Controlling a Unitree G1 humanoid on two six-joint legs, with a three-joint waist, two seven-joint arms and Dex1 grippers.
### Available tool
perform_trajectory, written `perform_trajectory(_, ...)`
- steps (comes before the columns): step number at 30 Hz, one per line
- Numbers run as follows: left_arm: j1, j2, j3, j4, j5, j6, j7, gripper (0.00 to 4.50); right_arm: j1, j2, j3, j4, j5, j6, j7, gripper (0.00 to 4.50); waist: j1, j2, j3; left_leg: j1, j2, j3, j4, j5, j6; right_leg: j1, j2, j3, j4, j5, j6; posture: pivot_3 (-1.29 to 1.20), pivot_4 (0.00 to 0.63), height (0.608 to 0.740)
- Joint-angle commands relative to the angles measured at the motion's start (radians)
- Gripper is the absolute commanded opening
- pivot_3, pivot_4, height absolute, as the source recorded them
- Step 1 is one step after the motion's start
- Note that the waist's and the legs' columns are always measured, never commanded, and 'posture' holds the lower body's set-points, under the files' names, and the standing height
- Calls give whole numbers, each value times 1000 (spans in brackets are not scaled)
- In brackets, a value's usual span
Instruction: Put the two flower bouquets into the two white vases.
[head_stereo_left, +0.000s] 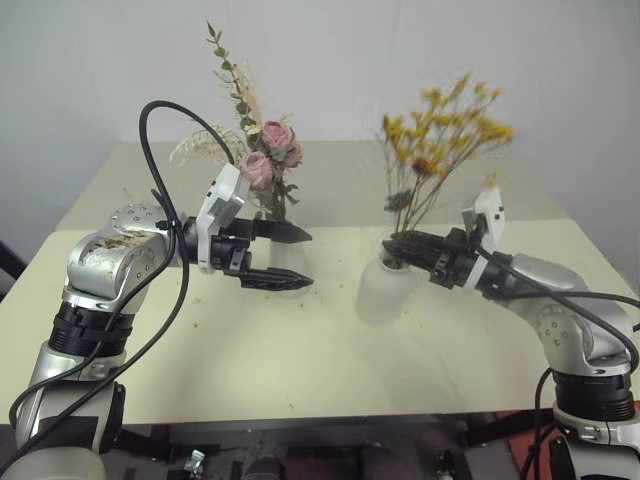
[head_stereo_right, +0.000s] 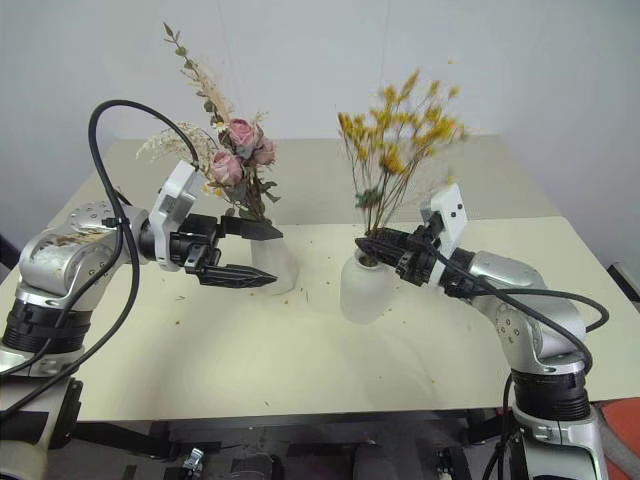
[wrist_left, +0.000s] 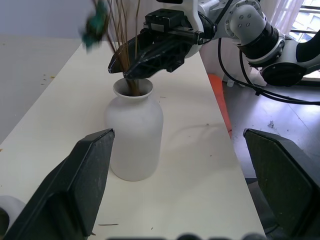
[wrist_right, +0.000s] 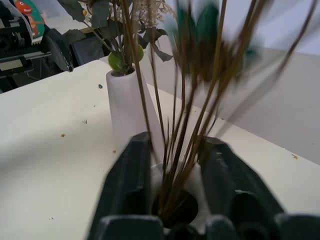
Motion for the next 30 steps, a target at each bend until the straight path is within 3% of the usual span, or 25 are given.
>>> perform_trajectory(1,-9,7,30,-15,-5,-13,-6,4500,23,-12,-19,-68,2,-52,11,2932,1,0,0,0,0,0,0,0,0,0,0,0,0,0,0,0,150,740)
perform_trajectory(5,-2,11,34,-15,-6,-14,-6,4500,54,-46,-39,-85,-3,-67,27,4383,1,0,0,0,0,0,0,0,0,0,0,0,0,0,0,0,150,740)
perform_trajectory(6,5,12,39,-18,-9,-12,-2,4500,63,-61,-48,-88,-3,-67,32,4449,1,0,0,0,0,0,0,0,0,0,0,0,0,0,0,0,150,740)
perform_trajectory(16,169,54,147,-134,-67,36,69,4500,144,-203,-144,-66,15,-91,122,4449,1,0,0,0,0,0,0,0,0,0,0,0,0,0,0,0,150,740)
perform_trajectory(30,540,81,423,-374,-185,84,272,4500,354,-232,-234,-24,-45,-227,188,4449,5,0,0,3,0,1,0,0,0,3,0,0,0,0,0,0,150,740)
